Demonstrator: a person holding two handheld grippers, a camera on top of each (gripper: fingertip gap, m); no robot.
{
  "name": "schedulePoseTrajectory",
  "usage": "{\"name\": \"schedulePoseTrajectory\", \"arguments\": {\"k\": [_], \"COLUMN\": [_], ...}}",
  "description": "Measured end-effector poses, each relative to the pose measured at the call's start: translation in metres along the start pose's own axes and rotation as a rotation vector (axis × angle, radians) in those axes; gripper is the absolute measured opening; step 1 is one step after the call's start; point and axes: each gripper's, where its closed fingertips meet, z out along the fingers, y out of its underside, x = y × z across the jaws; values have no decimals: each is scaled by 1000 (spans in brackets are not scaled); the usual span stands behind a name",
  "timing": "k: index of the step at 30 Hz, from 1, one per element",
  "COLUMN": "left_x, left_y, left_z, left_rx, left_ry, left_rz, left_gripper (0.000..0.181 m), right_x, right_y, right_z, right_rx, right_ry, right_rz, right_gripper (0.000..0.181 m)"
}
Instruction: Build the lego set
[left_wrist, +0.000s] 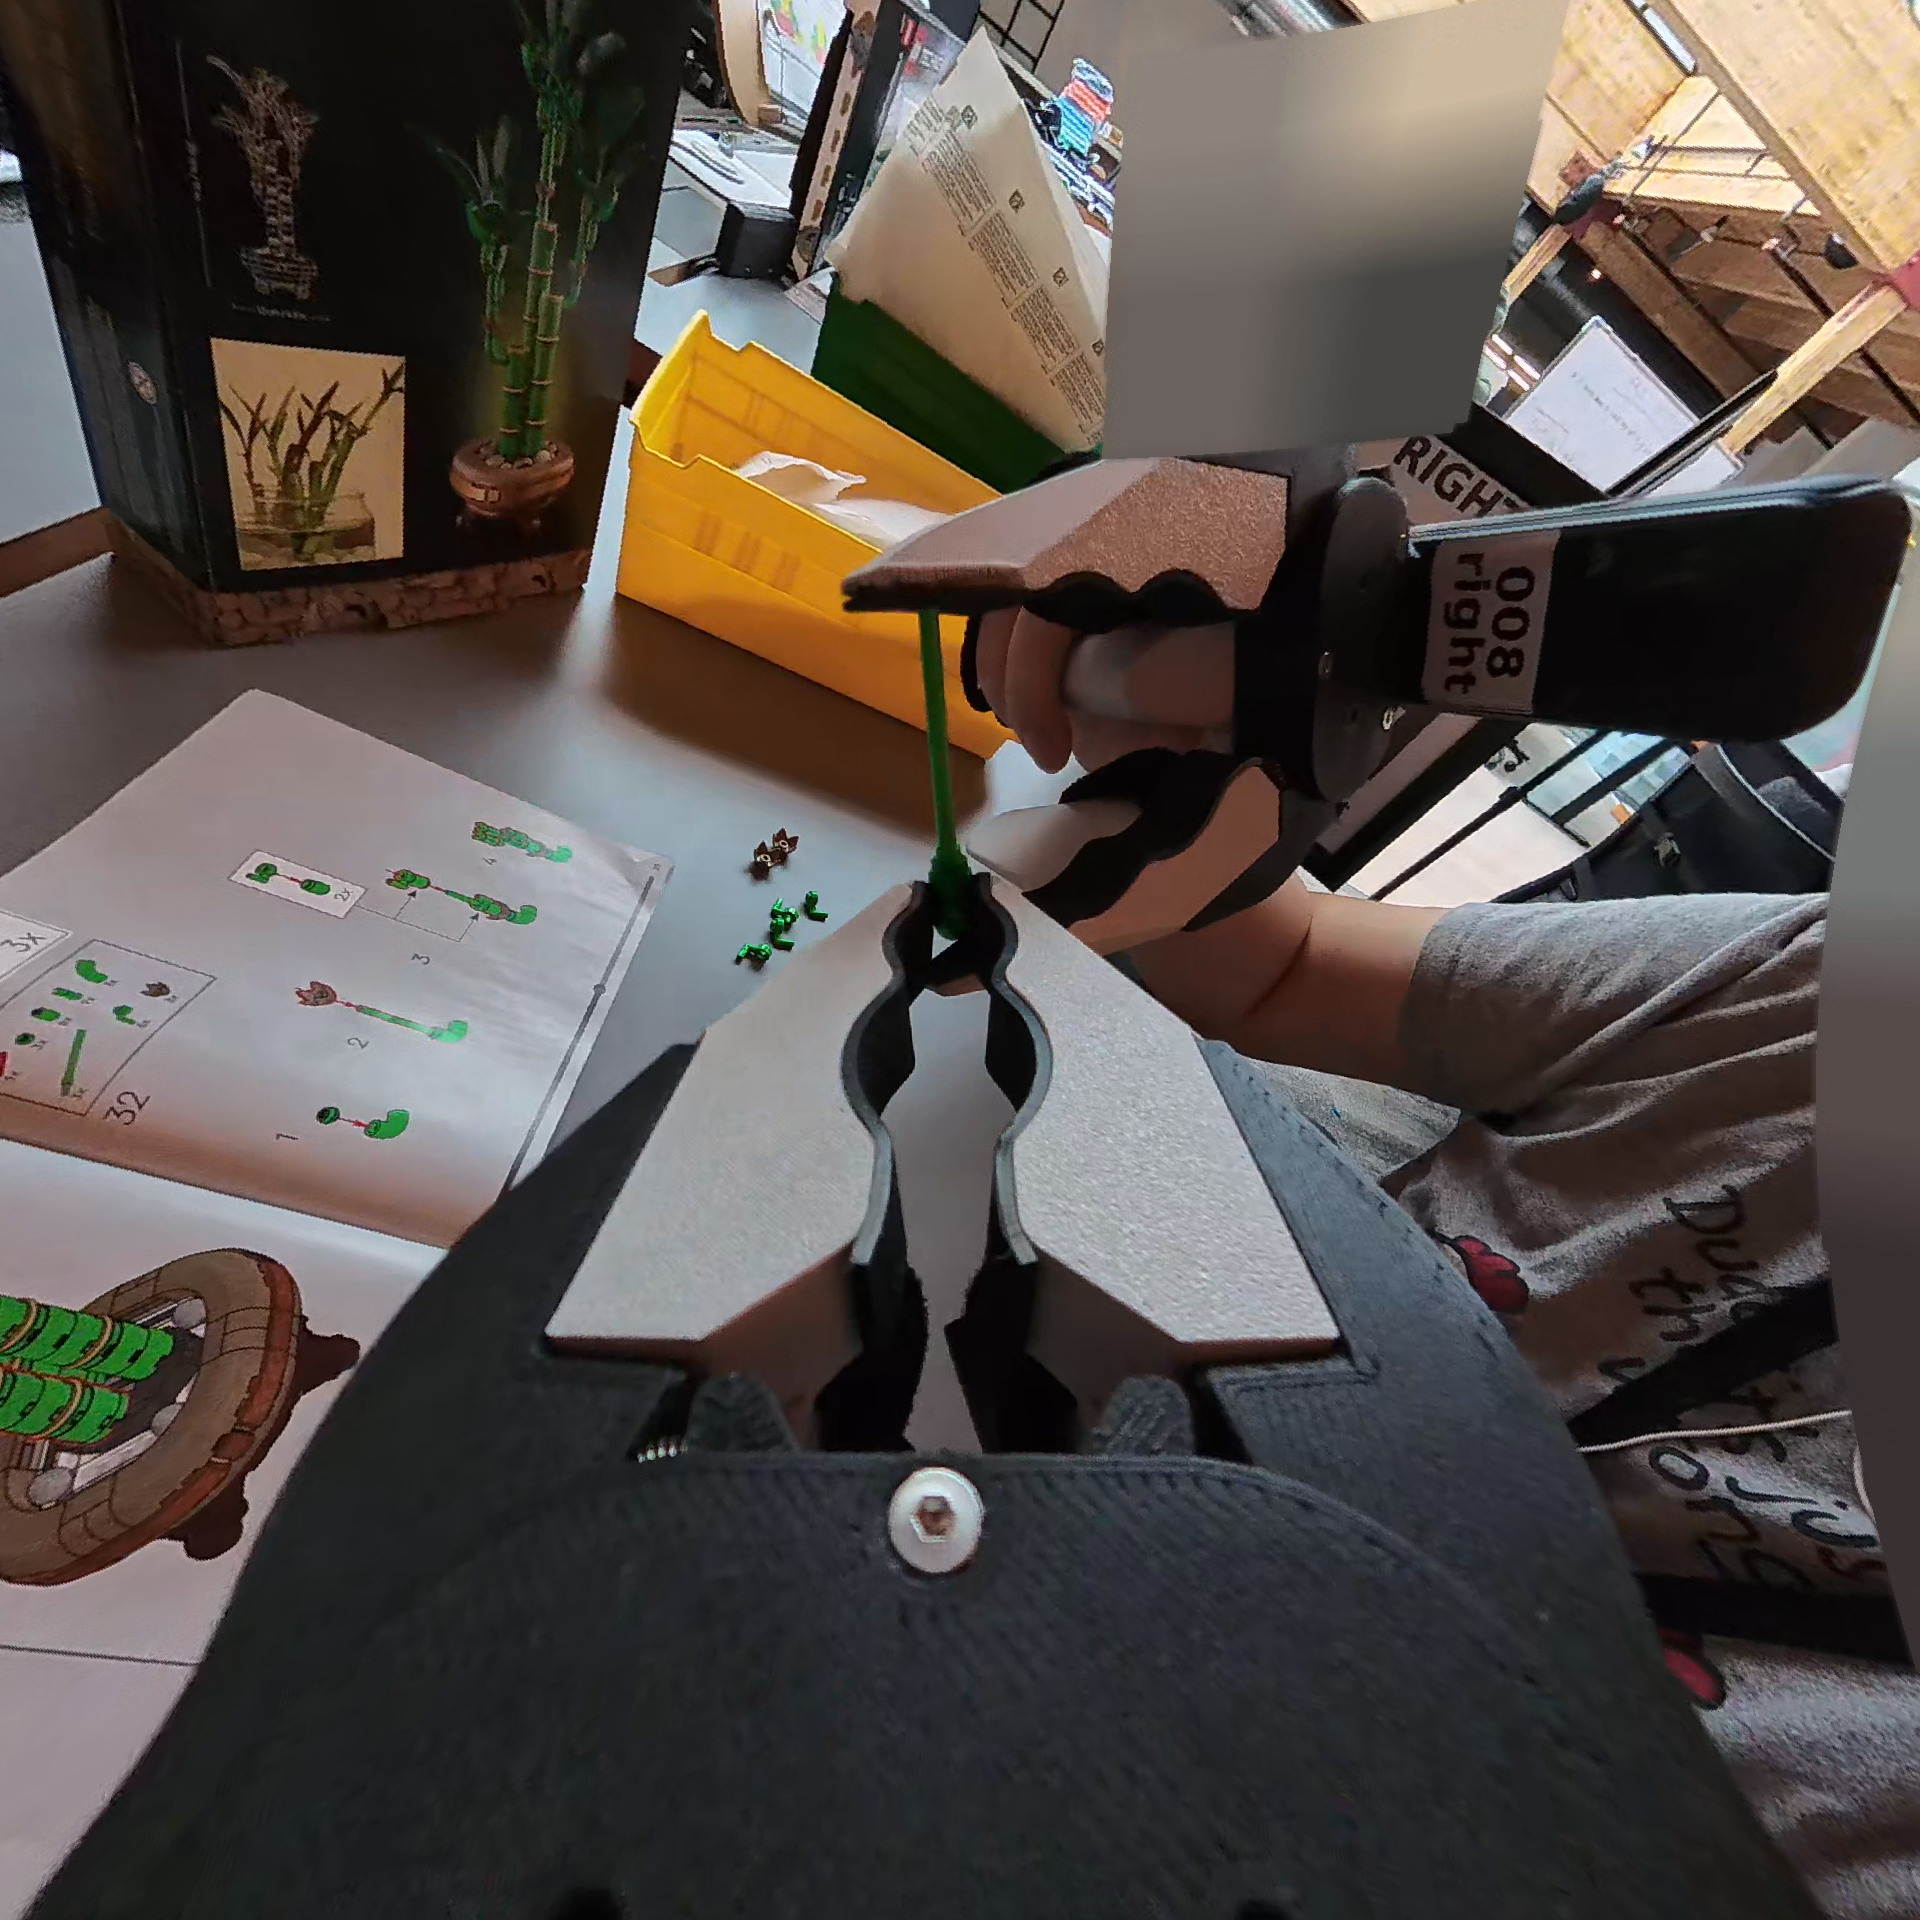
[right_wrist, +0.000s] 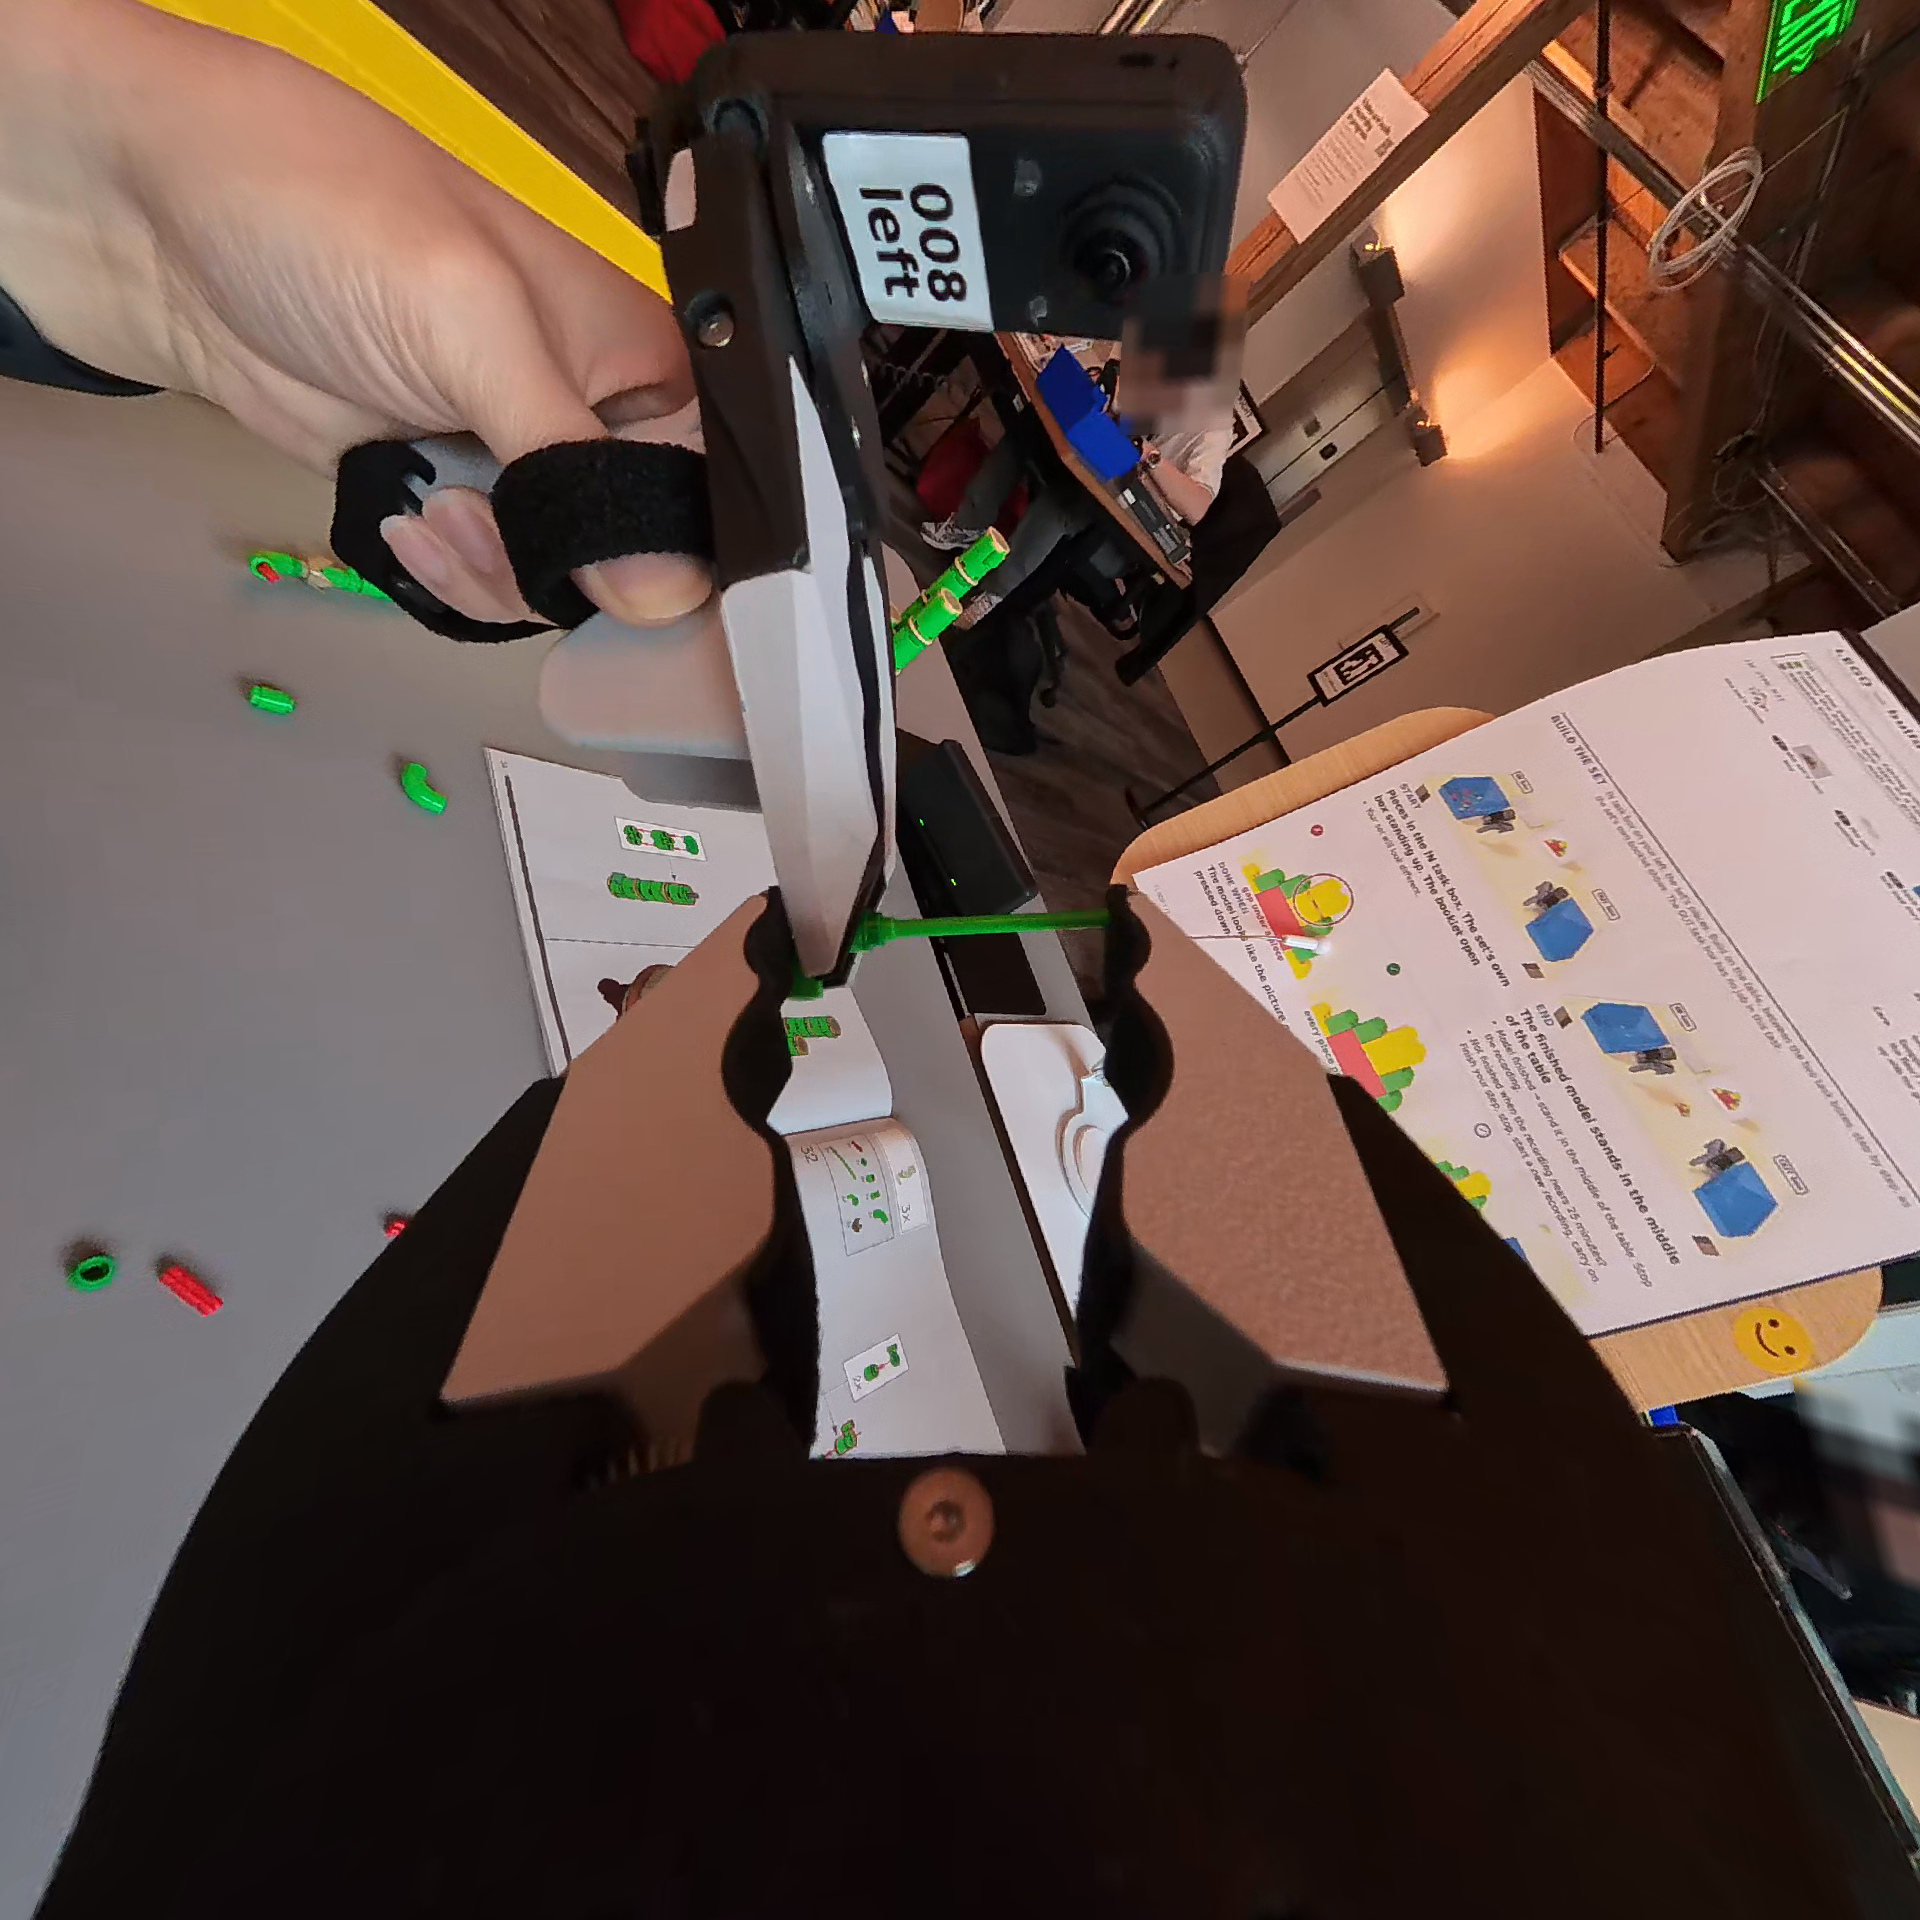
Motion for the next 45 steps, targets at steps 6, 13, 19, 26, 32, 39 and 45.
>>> {"name": "schedulePoseTrajectory", "arguments": {"k": [6, 13, 19, 26, 32, 39, 45], "left_x": [-2, -6, 0, -7, -4, 6, 6], "left_y": [1, 4, -4, -25, -53, -61, -54], "left_z": [1, 1, -5, -38, -95, -119, -107], "left_rx": [-1, -10, 27, 111, 256, 307, 255], "left_ry": [1, -6, 24, -79, -181, -197, -172], "left_rz": [-21, -32, -4, 73, 145, 175, 164], "left_gripper": [5, 5, 5, 5, 5, 5, 5], "right_x": [-1, -2, 3, 35, 13, -28, -64], "right_y": [2, 5, -3, 2, 77, 231, 254], "right_z": [1, 4, 3, -35, -55, -107, -125], "right_rx": [-1, -3, 62, 80, -169, -885, -961], "right_ry": [-3, -5, 6, -22, -276, -433, -608], "right_rz": [3, 7, 55, 171, 292, 413, 527], "right_gripper": [57, 57, 63, 74, 37, 23, 22]}}
